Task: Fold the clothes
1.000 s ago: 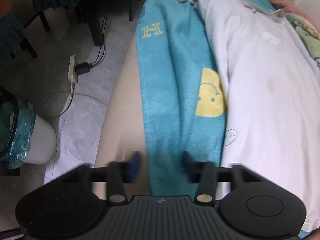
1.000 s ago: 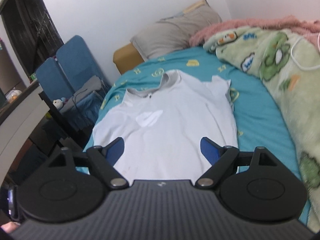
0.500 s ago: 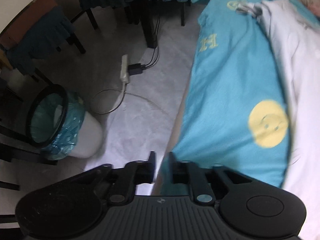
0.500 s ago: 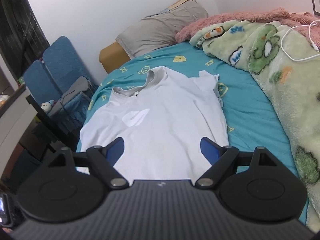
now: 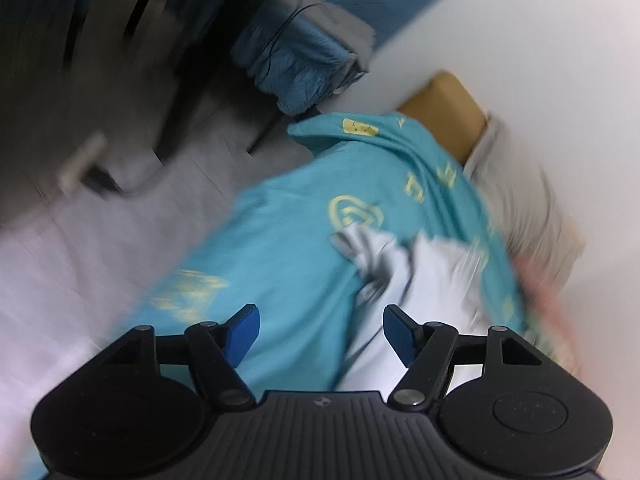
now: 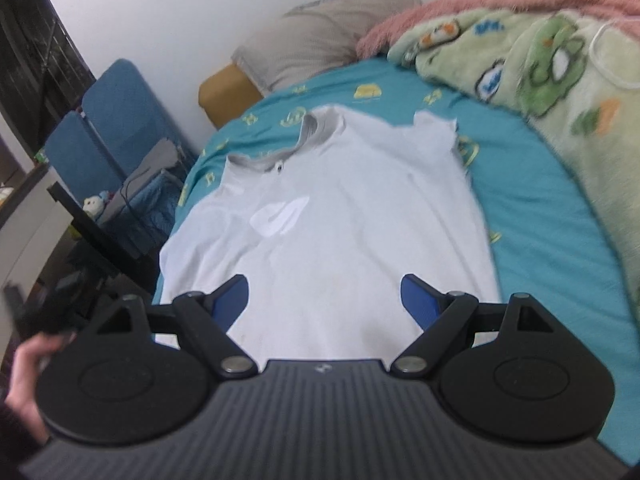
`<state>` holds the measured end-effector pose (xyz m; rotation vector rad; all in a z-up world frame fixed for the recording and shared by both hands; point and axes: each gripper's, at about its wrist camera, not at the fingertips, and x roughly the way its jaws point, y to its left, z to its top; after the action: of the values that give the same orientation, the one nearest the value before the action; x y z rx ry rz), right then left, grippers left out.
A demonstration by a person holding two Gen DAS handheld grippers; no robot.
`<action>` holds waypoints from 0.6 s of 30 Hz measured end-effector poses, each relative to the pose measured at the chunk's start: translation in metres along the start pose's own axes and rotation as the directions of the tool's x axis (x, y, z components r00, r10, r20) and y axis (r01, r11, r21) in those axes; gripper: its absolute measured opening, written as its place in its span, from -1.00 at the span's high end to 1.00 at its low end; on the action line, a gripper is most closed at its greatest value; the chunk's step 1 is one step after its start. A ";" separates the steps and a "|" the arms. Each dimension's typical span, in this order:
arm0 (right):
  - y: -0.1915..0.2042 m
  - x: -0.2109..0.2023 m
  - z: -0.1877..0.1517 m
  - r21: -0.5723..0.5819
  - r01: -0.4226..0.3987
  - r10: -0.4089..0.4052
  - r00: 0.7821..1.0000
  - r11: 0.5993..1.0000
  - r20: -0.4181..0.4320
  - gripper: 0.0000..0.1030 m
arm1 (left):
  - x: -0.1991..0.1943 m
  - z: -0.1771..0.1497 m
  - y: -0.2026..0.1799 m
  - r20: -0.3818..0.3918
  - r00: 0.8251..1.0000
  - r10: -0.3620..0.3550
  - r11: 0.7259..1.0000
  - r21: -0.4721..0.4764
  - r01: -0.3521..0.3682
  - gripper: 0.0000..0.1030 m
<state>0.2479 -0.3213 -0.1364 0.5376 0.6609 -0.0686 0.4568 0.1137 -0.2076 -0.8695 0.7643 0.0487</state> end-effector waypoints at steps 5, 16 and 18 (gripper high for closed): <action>0.014 0.037 -0.006 0.011 0.023 -0.023 1.000 1.000 -0.011 -0.64 | 0.078 0.021 0.017 0.067 0.995 -0.071 0.984 -0.160 0.081 -0.17; 0.024 0.080 -0.018 0.014 0.004 -0.003 0.995 1.000 -0.096 -0.64 | 0.146 0.032 -0.013 0.062 0.995 -0.080 0.994 0.073 0.075 0.39; 0.025 0.076 -0.017 0.008 0.006 -0.005 0.996 1.000 -0.086 -0.64 | 0.149 0.034 -0.018 0.078 0.996 -0.036 0.995 0.100 0.028 0.93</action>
<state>0.3046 -0.2830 -0.1820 0.5495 0.7462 -0.0535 0.5929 0.0867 -0.2747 -0.7813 0.6725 0.0166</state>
